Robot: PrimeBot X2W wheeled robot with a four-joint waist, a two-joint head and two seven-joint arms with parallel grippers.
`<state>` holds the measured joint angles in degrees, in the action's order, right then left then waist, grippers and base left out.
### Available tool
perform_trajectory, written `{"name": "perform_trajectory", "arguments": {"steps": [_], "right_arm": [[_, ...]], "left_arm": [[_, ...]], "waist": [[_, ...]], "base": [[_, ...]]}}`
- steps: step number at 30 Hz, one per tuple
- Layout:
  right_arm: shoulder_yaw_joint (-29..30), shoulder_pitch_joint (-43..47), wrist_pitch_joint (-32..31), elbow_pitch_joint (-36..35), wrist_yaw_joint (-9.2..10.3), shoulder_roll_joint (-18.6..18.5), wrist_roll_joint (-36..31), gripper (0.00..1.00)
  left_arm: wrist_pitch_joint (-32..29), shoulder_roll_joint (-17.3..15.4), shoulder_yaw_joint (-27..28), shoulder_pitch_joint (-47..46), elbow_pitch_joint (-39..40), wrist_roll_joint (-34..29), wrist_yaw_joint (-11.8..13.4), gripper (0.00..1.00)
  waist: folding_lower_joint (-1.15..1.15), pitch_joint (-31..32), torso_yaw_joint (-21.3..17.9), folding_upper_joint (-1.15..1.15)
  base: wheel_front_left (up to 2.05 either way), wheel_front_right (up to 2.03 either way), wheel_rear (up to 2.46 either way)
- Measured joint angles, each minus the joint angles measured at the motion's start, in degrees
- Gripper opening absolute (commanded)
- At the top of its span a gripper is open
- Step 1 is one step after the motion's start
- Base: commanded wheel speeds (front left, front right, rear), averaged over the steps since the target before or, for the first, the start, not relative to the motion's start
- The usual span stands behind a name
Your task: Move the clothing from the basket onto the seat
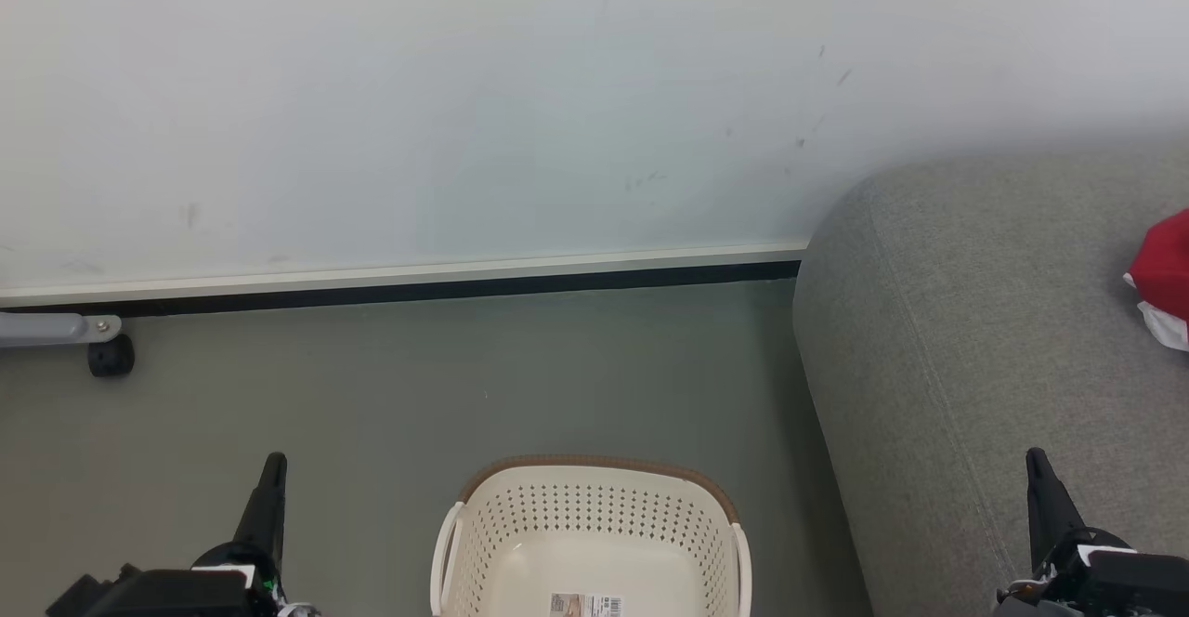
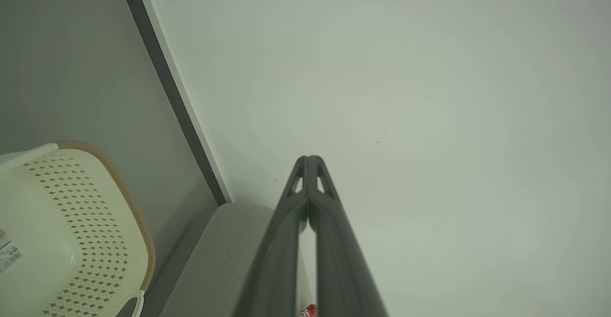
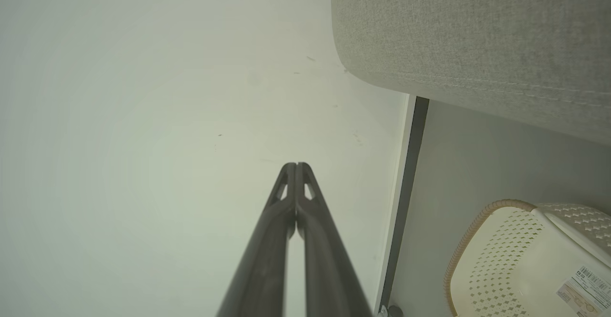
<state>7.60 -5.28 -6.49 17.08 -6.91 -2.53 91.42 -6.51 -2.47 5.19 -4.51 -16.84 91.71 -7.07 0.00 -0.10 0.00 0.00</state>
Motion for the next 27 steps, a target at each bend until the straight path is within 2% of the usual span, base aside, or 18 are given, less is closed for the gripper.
{"name": "perform_trajectory", "arguments": {"steps": [27], "right_arm": [[0.00,0.00,0.00,0.00,-0.01,0.01,0.00,0.00]], "left_arm": [[0.00,0.00,0.00,0.00,-0.02,0.00,0.00,0.00]], "waist": [[0.00,0.00,0.00,0.00]], "base": [[0.00,0.00,0.00]]}}
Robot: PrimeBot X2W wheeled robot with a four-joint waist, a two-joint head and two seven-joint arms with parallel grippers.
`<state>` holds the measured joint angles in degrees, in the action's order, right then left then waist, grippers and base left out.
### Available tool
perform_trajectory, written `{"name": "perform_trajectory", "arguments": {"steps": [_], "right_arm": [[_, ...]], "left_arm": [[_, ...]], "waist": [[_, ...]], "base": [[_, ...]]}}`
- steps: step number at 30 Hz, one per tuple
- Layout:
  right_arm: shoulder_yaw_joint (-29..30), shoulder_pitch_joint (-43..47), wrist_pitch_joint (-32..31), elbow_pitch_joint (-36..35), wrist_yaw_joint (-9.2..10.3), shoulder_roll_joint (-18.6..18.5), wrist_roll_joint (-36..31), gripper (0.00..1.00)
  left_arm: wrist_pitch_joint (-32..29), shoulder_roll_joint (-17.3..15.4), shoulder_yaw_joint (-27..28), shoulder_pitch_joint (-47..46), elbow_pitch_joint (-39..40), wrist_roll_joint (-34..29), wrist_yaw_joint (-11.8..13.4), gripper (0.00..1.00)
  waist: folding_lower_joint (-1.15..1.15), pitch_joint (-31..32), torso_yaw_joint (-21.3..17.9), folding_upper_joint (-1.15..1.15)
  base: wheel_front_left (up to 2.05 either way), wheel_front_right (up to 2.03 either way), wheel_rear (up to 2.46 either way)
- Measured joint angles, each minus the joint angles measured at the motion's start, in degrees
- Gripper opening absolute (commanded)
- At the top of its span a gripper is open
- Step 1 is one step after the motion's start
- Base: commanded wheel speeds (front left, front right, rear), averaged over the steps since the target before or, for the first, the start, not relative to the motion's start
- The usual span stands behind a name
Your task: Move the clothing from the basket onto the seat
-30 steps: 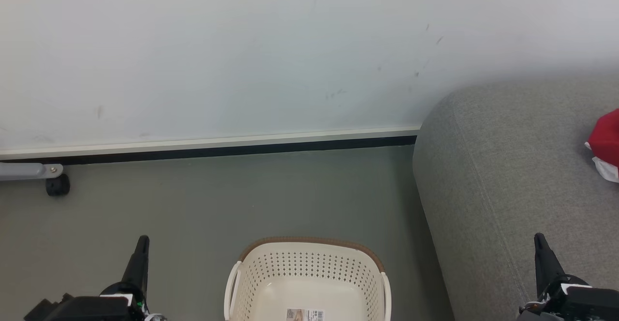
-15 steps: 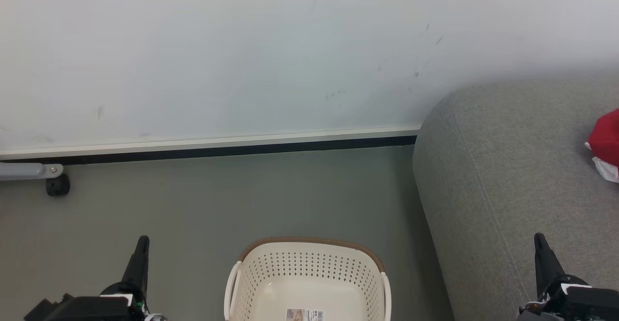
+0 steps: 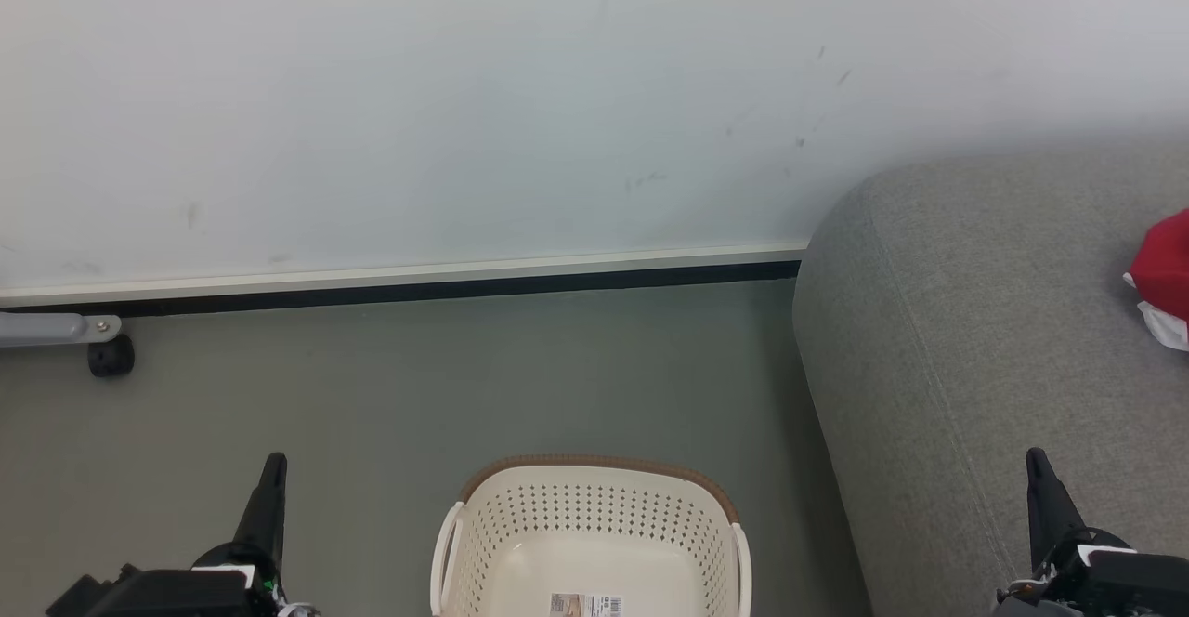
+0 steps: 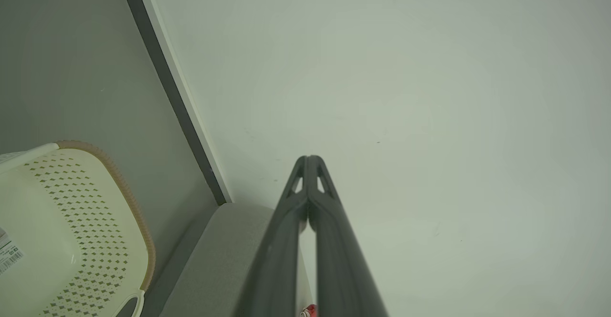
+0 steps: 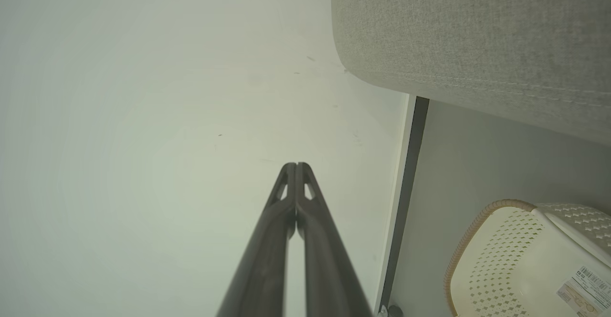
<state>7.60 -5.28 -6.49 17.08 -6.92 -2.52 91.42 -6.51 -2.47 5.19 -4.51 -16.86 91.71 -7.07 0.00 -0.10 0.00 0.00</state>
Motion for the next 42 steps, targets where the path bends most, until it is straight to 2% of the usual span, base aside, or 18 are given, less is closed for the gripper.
{"name": "perform_trajectory", "arguments": {"steps": [42], "right_arm": [[0.00,0.00,0.00,-0.03,0.00,0.00,0.00,0.00]], "left_arm": [[0.00,0.00,0.00,-0.01,-0.02,0.00,0.00,0.00]], "waist": [[0.00,0.00,0.00,0.00]], "base": [[0.00,0.00,0.00]]}}
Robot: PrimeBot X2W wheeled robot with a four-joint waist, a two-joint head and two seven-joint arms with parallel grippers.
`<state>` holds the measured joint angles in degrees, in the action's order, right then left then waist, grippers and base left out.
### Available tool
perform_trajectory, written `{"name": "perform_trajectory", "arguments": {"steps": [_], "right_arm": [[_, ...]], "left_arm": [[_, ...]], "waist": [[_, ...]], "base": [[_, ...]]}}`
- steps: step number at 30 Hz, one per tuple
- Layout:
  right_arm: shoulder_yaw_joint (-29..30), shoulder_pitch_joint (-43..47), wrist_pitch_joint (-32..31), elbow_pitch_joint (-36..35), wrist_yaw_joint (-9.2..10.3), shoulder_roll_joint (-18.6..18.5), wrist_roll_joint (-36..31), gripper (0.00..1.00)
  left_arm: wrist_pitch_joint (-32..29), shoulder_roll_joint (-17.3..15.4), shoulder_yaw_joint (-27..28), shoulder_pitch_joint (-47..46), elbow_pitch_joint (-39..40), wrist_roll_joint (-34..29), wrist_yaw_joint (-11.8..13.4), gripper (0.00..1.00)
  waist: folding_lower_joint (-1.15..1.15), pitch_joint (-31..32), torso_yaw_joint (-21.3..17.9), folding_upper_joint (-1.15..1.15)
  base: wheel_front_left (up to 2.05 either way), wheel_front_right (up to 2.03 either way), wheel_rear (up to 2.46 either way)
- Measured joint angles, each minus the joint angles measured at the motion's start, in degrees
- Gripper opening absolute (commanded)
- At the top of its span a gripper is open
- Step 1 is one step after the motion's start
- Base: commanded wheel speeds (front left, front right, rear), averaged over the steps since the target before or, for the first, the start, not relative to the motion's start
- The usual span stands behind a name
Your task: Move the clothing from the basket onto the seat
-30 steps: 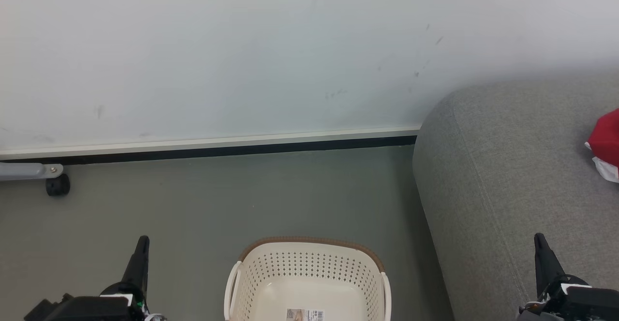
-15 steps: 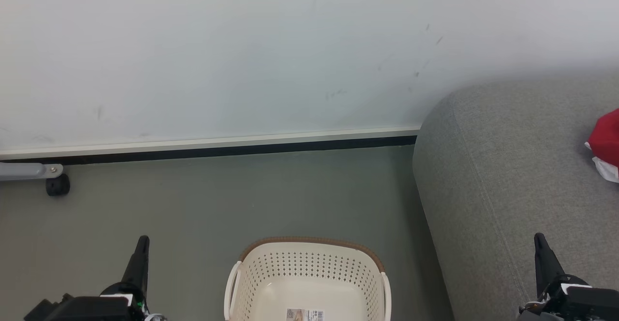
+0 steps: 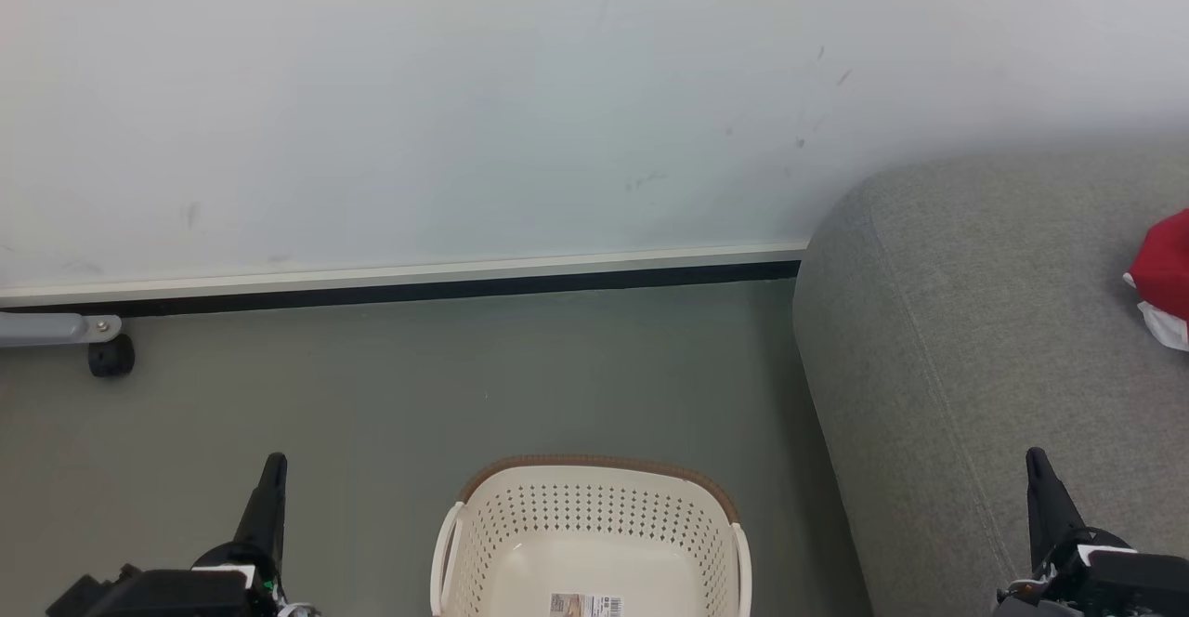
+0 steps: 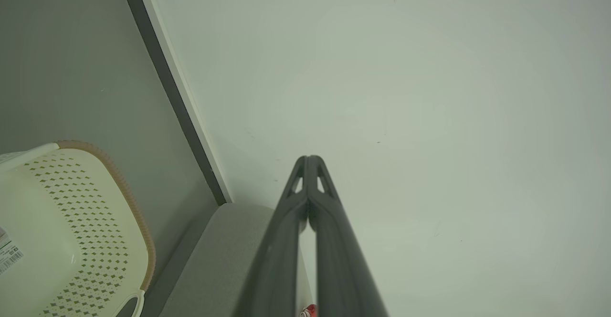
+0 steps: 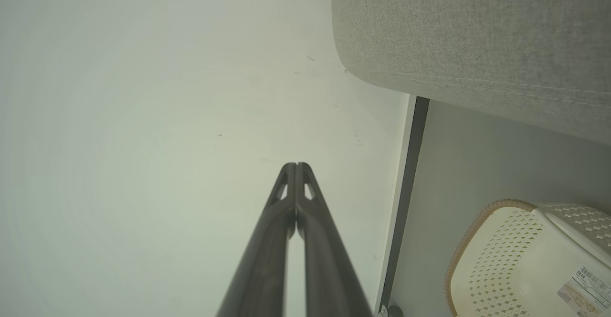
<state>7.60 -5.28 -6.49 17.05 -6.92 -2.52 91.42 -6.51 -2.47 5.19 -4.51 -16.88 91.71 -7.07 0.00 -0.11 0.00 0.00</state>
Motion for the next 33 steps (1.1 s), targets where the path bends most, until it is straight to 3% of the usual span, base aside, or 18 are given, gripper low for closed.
{"name": "perform_trajectory", "arguments": {"steps": [33], "right_arm": [[0.00,0.00,0.00,-0.01,0.00,0.00,0.00,0.00]], "left_arm": [[0.00,0.00,0.00,0.00,0.01,0.00,0.00,0.00]], "waist": [[0.00,0.00,0.00,0.00]], "base": [[0.00,0.00,0.00]]}}
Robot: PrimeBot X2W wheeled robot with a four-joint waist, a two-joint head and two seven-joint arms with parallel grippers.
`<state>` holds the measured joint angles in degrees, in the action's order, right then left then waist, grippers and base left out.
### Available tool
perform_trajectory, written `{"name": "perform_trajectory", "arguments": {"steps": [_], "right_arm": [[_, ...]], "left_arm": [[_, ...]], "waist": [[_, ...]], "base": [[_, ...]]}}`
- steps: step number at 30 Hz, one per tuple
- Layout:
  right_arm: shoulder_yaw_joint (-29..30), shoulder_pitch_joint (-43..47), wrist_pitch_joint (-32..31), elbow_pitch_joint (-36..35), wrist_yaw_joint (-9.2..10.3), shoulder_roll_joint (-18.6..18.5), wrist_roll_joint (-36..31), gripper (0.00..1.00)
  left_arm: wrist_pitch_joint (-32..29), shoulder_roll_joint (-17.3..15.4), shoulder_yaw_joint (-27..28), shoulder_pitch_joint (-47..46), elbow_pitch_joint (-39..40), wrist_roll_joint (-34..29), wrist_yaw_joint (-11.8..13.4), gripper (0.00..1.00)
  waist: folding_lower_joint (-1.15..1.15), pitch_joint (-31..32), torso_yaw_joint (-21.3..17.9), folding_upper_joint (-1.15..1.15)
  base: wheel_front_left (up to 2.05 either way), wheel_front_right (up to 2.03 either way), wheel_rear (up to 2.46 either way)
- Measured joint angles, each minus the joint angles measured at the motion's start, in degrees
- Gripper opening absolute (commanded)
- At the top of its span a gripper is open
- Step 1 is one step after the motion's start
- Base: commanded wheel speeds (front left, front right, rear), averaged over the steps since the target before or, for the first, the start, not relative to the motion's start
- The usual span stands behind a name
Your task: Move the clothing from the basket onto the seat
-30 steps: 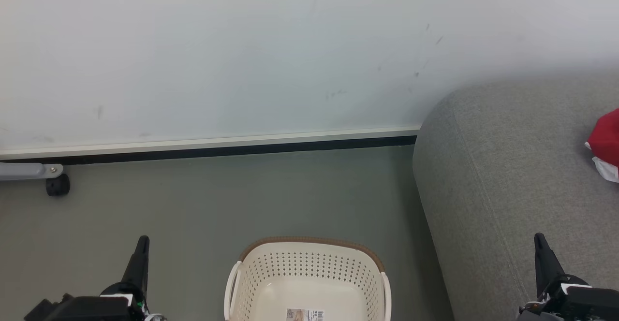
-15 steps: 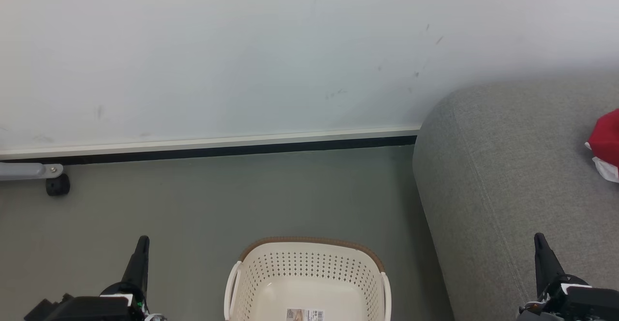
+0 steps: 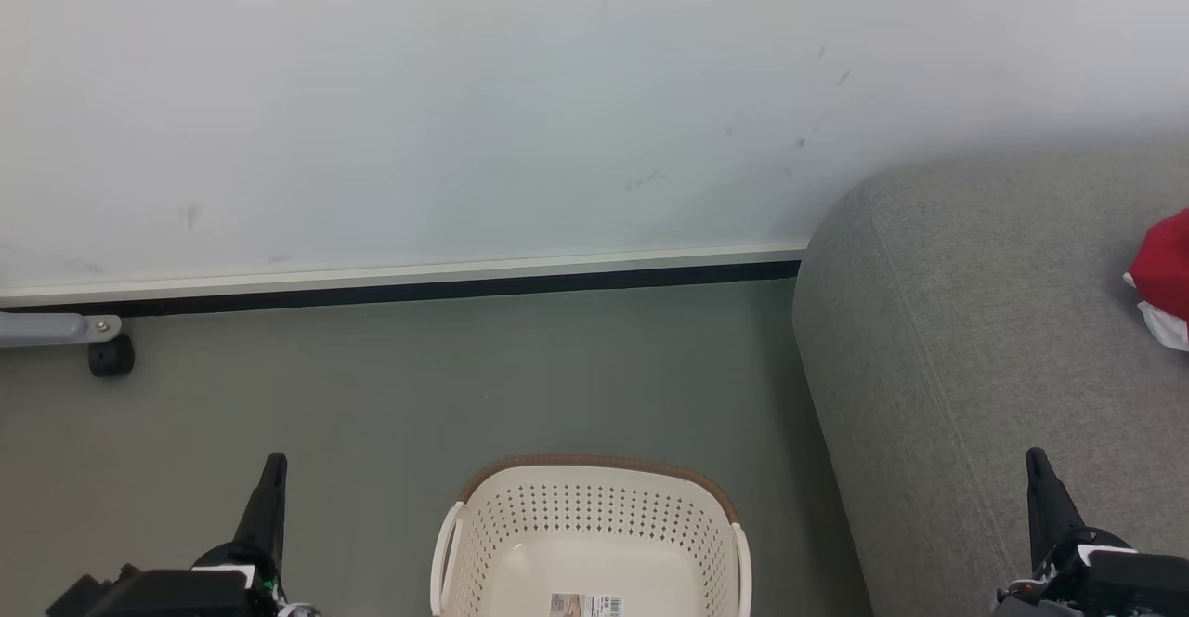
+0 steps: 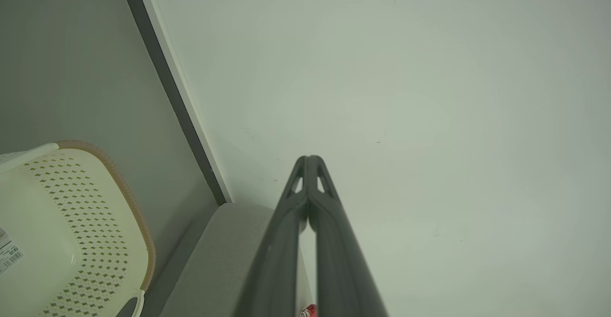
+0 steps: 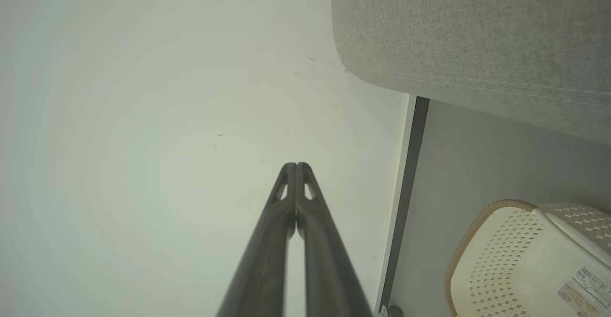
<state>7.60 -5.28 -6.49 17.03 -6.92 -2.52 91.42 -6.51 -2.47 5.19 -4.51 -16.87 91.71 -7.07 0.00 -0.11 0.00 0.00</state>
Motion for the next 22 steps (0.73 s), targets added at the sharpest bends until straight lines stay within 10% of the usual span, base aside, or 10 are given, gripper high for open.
{"name": "perform_trajectory", "arguments": {"steps": [22], "right_arm": [[0.00,0.00,0.00,-0.01,0.00,0.00,0.00,0.00]], "left_arm": [[0.00,0.00,-0.01,0.00,0.00,0.00,0.00,0.00]], "waist": [[0.00,0.00,0.00,0.00]], "base": [[0.00,0.00,0.00]]}}
